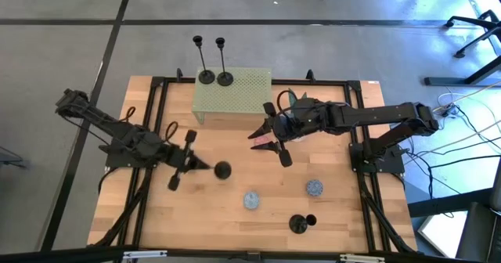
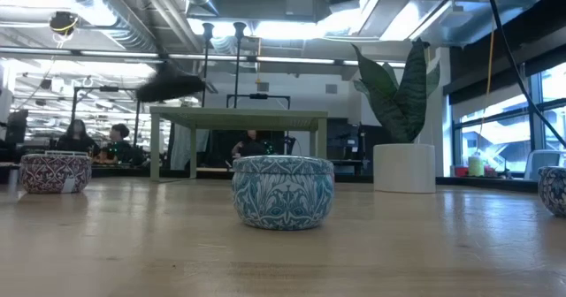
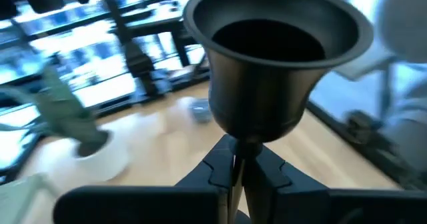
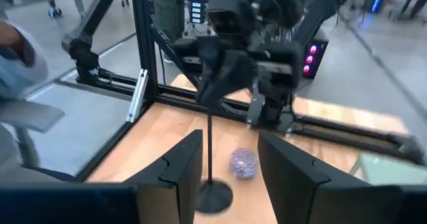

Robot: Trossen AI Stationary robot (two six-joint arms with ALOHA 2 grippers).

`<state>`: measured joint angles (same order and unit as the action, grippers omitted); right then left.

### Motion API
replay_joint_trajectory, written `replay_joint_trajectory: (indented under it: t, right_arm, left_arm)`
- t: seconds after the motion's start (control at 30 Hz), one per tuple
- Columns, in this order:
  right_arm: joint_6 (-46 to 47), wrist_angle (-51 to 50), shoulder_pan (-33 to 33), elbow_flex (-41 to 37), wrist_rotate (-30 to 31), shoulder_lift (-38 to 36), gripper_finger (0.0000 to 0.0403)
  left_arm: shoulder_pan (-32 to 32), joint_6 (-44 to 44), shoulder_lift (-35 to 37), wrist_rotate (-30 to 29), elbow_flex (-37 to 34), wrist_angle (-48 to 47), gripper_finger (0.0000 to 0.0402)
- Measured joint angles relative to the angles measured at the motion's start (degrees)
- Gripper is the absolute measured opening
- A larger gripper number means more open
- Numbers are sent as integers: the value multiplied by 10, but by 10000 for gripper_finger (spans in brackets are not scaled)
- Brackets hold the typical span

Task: Pick & Place candle stick holders
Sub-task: Align the black candle holder with the other black candle holder on the shelf

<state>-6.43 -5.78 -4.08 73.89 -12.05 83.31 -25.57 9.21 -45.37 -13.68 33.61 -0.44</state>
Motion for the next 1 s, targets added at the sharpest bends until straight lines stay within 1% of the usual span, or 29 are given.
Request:
replay_joint_trajectory:
  t: [0.13, 0.33, 0.4, 0.5, 0.53, 0.63, 0.73, 0.83, 1.0]
  right_arm:
    - [-49, 7, 0, 0, 0, 7, 163]
    - [-77, 46, 0, 0, 6, 36, 207]
    - [-78, 54, 0, 0, 40, 41, 222]
    - [-78, 64, -1, 1, 107, 49, 240]
    - [-78, 60, 0, 0, 117, 50, 244]
    - [-74, 63, 2, 0, 115, 53, 252]
    - [-62, 62, 2, 0, 97, 55, 254]
    - [-60, 64, 2, 0, 86, 59, 254]
    - [-54, 66, 2, 0, 85, 67, 254]
  left_arm:
    - [59, -5, -45, 0, 29, 9, 13]
    - [127, -10, -129, -2, 90, 22, 13]
    - [142, -21, -157, -4, 110, 24, 13]
    - [159, -43, -193, -4, 131, 23, 13]
    - [163, -44, -204, -4, 138, 24, 13]
    - [173, -44, -229, -4, 150, 23, 13]
    - [180, -44, -248, -4, 158, 30, 13]
    - [186, -44, -260, -4, 160, 53, 13]
    - [197, -44, -268, -4, 160, 98, 13]
